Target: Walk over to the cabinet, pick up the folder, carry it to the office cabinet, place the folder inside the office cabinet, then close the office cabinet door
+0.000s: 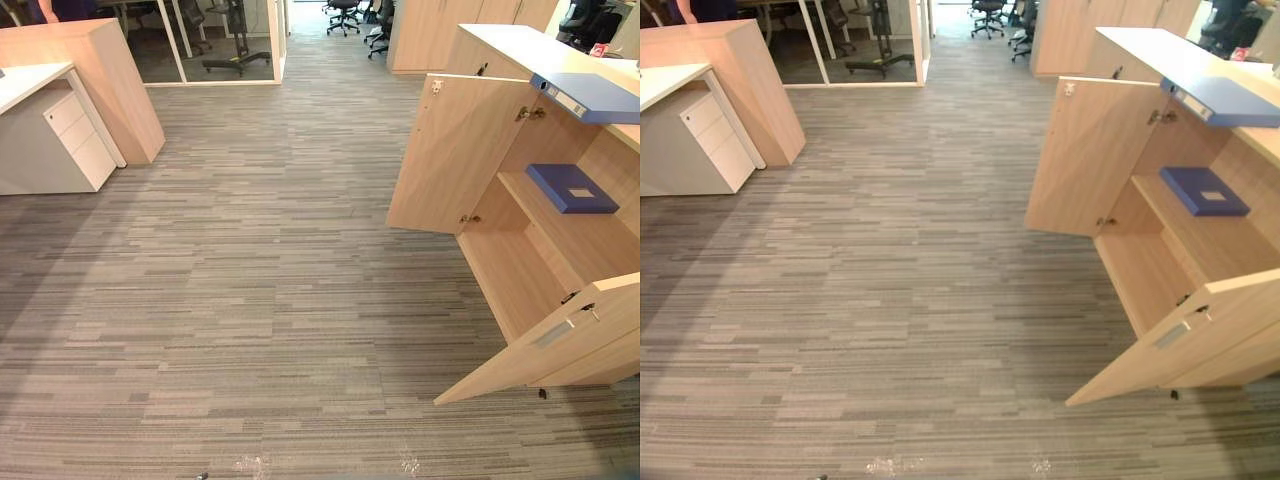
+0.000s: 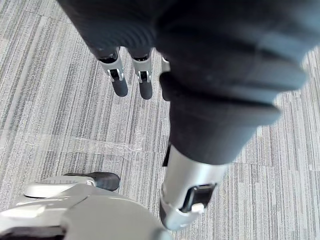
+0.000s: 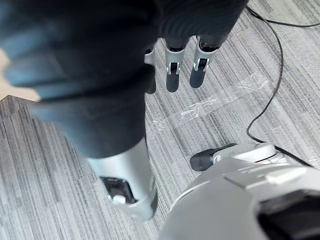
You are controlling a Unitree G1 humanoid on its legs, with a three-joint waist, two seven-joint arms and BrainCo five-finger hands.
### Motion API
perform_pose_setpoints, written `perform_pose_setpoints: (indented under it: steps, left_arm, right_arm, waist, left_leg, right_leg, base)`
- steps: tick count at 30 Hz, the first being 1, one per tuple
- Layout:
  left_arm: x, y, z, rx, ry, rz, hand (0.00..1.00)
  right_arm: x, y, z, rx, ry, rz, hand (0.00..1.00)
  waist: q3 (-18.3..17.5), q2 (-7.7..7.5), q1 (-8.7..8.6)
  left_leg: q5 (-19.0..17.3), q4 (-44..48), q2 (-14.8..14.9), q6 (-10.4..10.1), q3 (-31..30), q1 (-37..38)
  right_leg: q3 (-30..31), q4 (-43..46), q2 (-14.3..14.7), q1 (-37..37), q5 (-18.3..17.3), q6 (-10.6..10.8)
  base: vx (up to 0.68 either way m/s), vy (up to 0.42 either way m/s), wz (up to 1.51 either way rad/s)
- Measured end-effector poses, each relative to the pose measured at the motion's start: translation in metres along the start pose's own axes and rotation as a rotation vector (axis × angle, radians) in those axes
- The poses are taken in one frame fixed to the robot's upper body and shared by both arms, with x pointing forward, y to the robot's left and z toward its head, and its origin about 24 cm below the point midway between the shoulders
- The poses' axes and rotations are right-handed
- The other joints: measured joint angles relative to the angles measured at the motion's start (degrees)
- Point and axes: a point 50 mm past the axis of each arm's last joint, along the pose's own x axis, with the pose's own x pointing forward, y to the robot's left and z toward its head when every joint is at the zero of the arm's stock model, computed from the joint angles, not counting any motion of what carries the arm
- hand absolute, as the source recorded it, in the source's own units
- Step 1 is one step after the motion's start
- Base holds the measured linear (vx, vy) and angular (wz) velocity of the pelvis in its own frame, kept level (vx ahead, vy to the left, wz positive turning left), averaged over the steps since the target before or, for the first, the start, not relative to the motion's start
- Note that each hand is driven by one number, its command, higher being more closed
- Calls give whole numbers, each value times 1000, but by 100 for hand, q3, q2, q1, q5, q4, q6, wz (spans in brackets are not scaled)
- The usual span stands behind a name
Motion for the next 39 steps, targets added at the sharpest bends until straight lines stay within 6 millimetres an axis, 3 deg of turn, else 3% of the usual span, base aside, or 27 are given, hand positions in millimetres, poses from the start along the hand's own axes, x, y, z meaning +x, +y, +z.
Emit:
perform_pose_setpoints:
  steps: [2, 11, 20, 26, 27, 29, 30, 32, 34, 36, 39]
  left_arm:
    - [1, -2, 4, -29, -14, -10, 0]
    - [2, -5, 7, -202, -14, -81, 0]
    - [3, -6, 18, -20, -74, -15, 0]
    - [2, -4, 20, 13, -97, 82, 0]
    - [3, -4, 21, 9, -101, 88, 0]
    - [4, -1, 31, -29, -134, 111, 0]
    - [3, -1, 33, -45, -141, 117, 0]
    - [2, 0, 37, -148, -157, 138, 0]
    - [0, 2, 33, -209, -153, 159, 0]
    - [0, 3, 31, -212, -148, 162, 0]
    - [-1, 2, 27, -204, -136, 161, 0]
  right_arm:
    - [1, 2, 5, 5, -12, 5, 0]
    - [2, 12, 19, 4, -48, 41, 0]
    - [2, 14, 23, -12, -64, 30, 0]
    - [1, 14, 26, -10, -87, -8, 0]
    - [1, 15, 26, -9, -88, -9, 0]
    - [1, 17, 31, 19, -105, -6, 0]
    - [1, 17, 32, 24, -105, -6, 0]
    - [1, 13, 31, 31, -112, -21, 0]
    - [0, 10, 26, 54, -105, -33, 0]
    - [0, 9, 25, 59, -102, -38, 0]
    - [0, 10, 26, 57, -102, -39, 0]
  waist:
    - [3, -1, 0]
    - [48, -5, -1]
    - [139, -8, 5]
    - [225, -39, 2]
    - [256, -38, 1]
    - [554, -52, 24]
    - [634, -50, 32]
    - [808, -32, 47]
    - [850, -42, 62]
    - [847, -52, 74]
    - [854, -63, 115]
  left_leg:
    - [-1, -48, 13, -3, 11, 39]
    - [-16, -95, 24, -34, 50, 111]
    - [-29, -97, 64, -56, 51, 196]
    - [-107, 8, 108, -137, 122, 165]
    - [-213, 224, 116, -180, 138, 71]
    - [-701, 1768, 202, -579, 343, -546]
    - [-757, 2205, 239, -662, 393, -720]
    - [-653, 3941, 463, -805, 556, -1430]
    - [-921, 5014, 785, -568, 798, -2037]
    - [-986, 4566, 968, -471, 850, -2299]
    - [-641, 2165, 996, -561, 616, -2241]
  right_leg:
    - [-3, -78, 10, 60, 7, 121]
    - [12, -106, 15, 100, -16, 156]
    - [11, -143, 55, 205, -5, 139]
    - [53, -168, 96, 210, 6, 121]
    - [77, -140, 91, 201, 4, 119]
    - [146, 72, 58, 191, -129, -47]
    - [150, 136, 51, 193, -203, -112]
    - [128, 478, 38, 221, -490, -281]
    - [150, 740, -30, 292, -674, -317]
    - [216, 762, -172, 329, -732, -254]
    - [413, 724, -492, 369, -876, -16]
  base:
    - [0, 0, 0]
    - [0, -2, -2]
    - [0, 0, 0]
    - [0, -7, -3]
    - [6, -3, -14]
    - [-30, -8, -19]
    - [-64, -19, -12]
    - [-22, -9, -8]
    - [69, -4, -11]
    - [119, 38, -9]
    - [279, 205, -23]
